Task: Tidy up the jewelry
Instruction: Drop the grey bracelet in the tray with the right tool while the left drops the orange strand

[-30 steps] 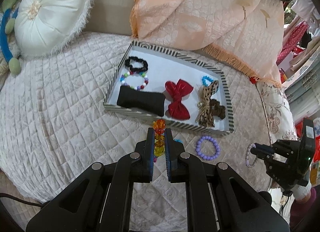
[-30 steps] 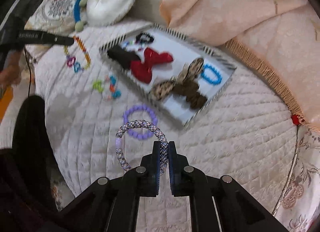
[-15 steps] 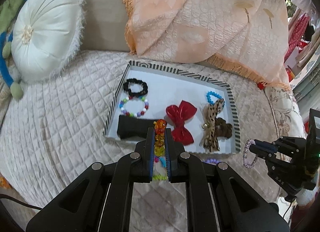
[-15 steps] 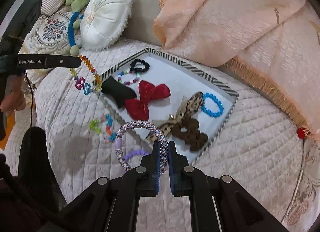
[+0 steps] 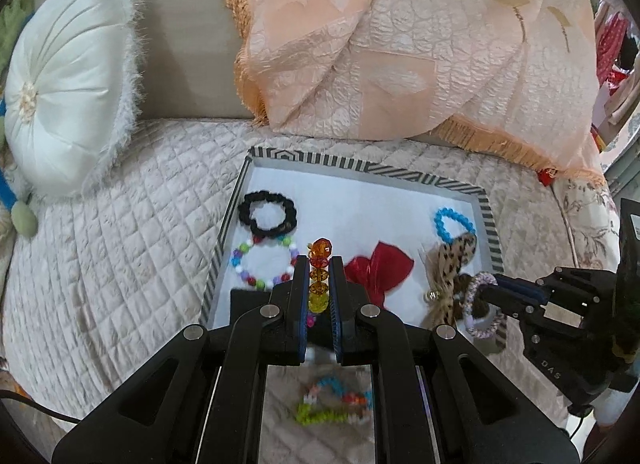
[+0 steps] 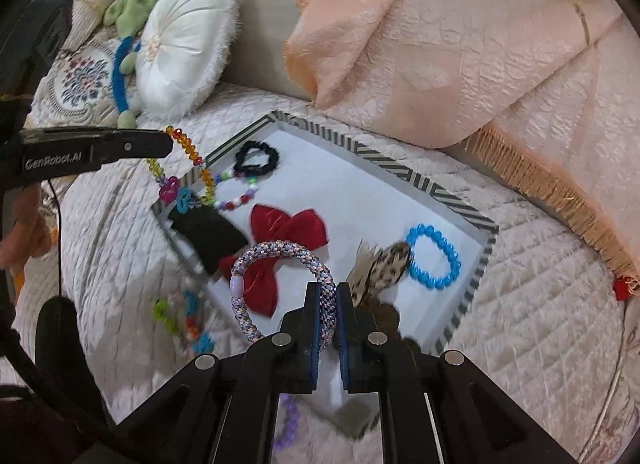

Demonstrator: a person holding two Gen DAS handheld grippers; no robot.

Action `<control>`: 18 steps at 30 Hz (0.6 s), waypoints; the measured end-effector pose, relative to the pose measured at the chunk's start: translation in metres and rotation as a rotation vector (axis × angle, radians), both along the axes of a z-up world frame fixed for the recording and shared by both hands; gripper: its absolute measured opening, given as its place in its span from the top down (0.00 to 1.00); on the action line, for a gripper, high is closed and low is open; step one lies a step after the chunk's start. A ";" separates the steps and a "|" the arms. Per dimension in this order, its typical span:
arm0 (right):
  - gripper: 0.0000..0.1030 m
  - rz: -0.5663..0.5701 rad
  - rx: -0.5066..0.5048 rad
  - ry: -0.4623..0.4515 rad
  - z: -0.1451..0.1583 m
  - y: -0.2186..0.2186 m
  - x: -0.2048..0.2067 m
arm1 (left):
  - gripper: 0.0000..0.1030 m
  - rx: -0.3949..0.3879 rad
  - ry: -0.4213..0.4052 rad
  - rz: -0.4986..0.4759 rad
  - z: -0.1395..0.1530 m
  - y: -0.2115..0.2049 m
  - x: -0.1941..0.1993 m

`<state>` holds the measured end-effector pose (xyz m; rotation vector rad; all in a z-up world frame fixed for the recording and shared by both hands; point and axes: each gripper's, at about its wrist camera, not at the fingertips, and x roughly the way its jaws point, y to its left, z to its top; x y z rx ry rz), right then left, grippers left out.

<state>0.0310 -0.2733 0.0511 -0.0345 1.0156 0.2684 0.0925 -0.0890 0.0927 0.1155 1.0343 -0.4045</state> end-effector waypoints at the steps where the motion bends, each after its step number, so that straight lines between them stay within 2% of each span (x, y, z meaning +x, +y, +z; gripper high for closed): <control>1: 0.93 -0.006 0.004 0.003 -0.002 -0.001 0.005 | 0.92 0.001 0.000 -0.002 -0.002 -0.004 0.005; 12: 0.93 -0.092 -0.025 0.055 -0.033 -0.015 0.067 | 0.92 -0.033 0.070 -0.025 -0.039 -0.047 0.060; 18: 0.93 -0.129 -0.065 0.106 -0.059 -0.016 0.097 | 0.92 -0.008 0.113 0.033 -0.071 -0.042 0.085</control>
